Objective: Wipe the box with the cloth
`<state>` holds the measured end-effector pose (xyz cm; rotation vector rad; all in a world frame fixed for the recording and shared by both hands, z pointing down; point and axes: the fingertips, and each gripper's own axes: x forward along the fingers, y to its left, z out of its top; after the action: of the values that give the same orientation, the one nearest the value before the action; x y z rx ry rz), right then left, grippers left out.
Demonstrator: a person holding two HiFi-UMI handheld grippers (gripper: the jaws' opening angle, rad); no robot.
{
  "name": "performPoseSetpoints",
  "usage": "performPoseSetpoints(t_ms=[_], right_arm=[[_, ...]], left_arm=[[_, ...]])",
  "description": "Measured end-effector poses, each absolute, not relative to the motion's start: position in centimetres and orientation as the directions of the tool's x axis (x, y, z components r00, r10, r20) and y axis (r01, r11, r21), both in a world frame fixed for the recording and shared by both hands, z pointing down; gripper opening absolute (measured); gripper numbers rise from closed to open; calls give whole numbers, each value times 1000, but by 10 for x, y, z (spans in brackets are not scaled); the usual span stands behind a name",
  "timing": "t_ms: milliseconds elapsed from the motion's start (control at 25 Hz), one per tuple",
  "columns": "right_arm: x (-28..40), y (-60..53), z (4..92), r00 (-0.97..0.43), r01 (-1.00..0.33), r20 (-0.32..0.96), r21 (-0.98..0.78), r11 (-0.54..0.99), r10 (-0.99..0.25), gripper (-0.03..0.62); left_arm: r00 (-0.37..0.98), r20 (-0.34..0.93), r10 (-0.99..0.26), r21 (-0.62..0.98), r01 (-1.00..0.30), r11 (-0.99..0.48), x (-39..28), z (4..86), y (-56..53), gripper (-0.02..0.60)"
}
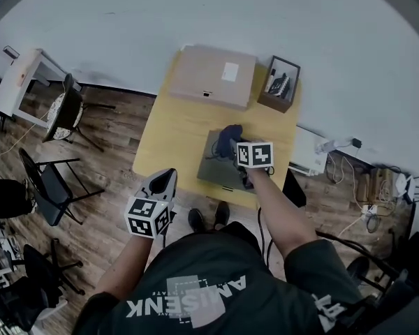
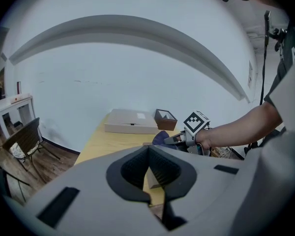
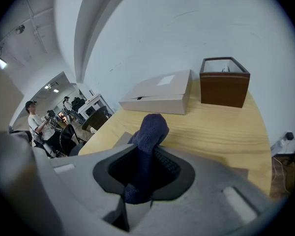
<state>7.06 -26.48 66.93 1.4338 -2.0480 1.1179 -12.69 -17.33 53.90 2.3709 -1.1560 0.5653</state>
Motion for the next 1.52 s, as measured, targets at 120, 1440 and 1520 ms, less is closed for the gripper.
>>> performPoseSetpoints(t_ms=[120, 1440, 1520], right_arm=[[83, -258, 668, -378, -914, 702, -385, 126, -604, 82], [234, -170, 641, -155, -937, 694, -329, -119, -703, 81], [226, -173, 628, -151, -938, 680, -329, -114, -717, 81]], left_arm=[[582, 536, -612, 208, -793, -572, -118, 540, -173, 2], [678, 513, -526, 204, -692, -692, -54, 540, -201, 2], [686, 509, -520, 206, -683, -700, -59, 539, -208, 2]])
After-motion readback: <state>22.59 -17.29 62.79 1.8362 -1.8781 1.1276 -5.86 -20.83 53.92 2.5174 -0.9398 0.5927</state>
